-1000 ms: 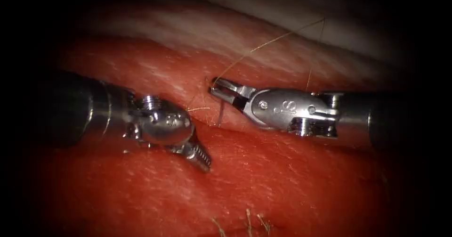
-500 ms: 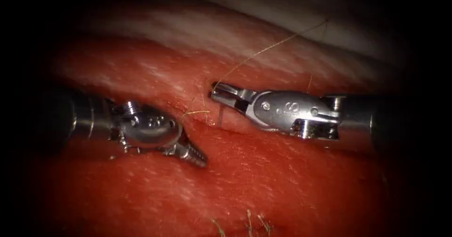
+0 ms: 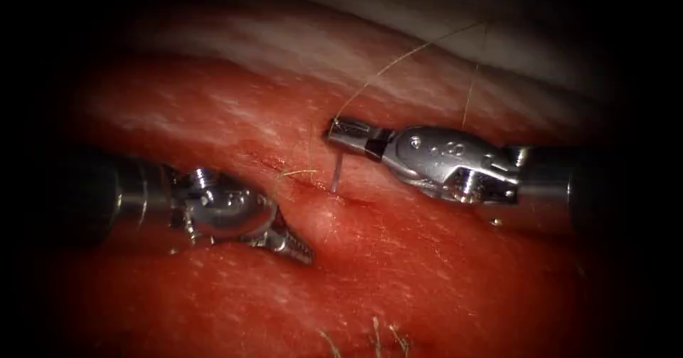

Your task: Wound Closure

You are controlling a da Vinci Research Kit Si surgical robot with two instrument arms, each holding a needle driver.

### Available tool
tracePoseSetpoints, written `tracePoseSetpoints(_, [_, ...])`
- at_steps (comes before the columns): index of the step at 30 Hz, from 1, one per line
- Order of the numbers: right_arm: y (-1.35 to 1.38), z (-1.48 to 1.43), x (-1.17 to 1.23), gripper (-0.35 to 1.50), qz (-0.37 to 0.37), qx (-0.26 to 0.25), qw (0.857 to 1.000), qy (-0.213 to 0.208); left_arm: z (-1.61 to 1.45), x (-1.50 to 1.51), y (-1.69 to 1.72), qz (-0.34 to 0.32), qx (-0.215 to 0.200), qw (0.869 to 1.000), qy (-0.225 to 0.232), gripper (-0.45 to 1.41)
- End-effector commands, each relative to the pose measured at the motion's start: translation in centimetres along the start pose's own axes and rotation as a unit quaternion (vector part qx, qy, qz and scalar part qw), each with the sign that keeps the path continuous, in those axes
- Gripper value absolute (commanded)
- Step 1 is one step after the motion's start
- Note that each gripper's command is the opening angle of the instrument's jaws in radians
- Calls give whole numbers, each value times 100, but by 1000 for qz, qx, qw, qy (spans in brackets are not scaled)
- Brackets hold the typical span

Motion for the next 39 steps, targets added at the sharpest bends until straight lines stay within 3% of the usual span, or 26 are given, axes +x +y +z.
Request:
tracePoseSetpoints(1, [-2,10,2,-35,18,-5,1000,2,9,-1,-1,0,-1,1000,0,-14])
tracePoseSetpoints(8, [-4,8,2,-35,59,-18,998,-13,10,0,-4,-1,0,1000,0,-13])
tracePoseSetpoints(24, [-6,10,1,-35,99,17,994,-34,14,-13,-28,4,6,1000,-2,-14])
tracePoseSetpoints(32, [-6,11,-5,-35,158,50,985,-47,13,-14,-29,5,6,1000,-3,-14])
tracePoseSetpoints(39, [1,20,-21,-35,236,91,966,-61,11,-16,-28,5,5,1000,-3,-15])
